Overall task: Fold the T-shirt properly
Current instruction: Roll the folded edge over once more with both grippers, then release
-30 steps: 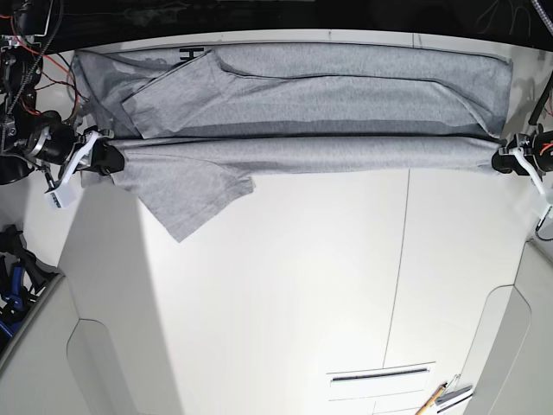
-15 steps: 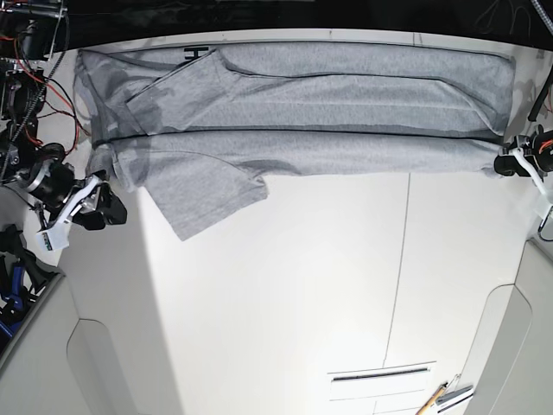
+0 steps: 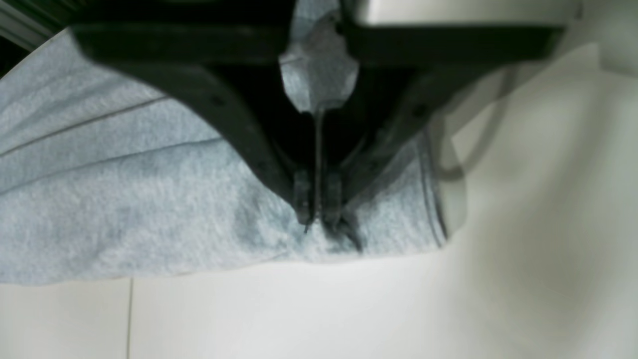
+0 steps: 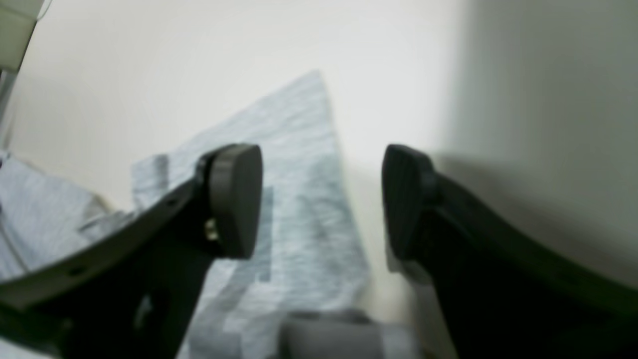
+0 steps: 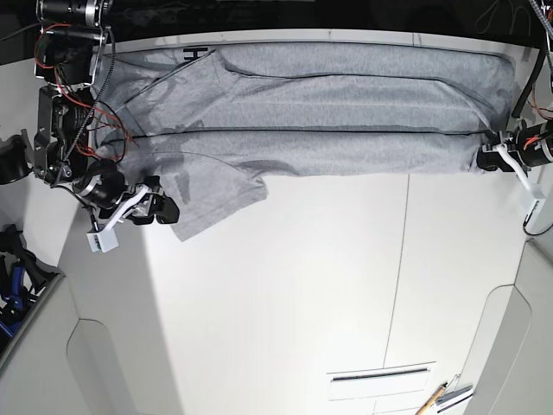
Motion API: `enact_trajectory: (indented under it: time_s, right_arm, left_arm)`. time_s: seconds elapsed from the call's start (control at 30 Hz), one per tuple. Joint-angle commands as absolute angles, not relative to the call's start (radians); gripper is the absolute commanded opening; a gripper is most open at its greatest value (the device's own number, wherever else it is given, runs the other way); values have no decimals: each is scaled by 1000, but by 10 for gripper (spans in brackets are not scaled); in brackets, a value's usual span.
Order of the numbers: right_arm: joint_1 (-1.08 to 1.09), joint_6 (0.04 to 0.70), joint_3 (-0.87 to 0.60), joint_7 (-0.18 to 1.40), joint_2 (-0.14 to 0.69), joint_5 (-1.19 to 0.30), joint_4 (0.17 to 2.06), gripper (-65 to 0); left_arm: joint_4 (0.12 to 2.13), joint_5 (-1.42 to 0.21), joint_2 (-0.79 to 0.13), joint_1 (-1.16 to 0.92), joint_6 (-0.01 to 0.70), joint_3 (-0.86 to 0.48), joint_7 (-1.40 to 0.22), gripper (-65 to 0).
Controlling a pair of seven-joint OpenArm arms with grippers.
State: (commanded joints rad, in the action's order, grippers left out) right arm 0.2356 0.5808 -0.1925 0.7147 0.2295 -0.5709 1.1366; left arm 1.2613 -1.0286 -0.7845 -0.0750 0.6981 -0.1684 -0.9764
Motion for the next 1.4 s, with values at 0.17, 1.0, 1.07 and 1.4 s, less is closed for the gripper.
enact_trajectory:
  time_s: [0.17,1.0,1.07,1.4]
  right_arm:
    - [236,580,-93,714,229,-614,1137,-273]
    - [7,591,-342,1048,245,-884,1716,-650]
    - [-50,594,-381,1060,257,-914,1771,-650]
    - [-257,603,-448,1073,278,-953,1851,-650]
  left_arm:
    - [1261,-1031,-785,-75,698,-168,-976,-650]
    - [1384,-1221,-857,-76,698,-188,-1214,-650]
    - [1397,-1254,-867,-76,698,-195,-1267,-650]
    - [1407,-1362,-881,-123,698,-213,-1371,-650]
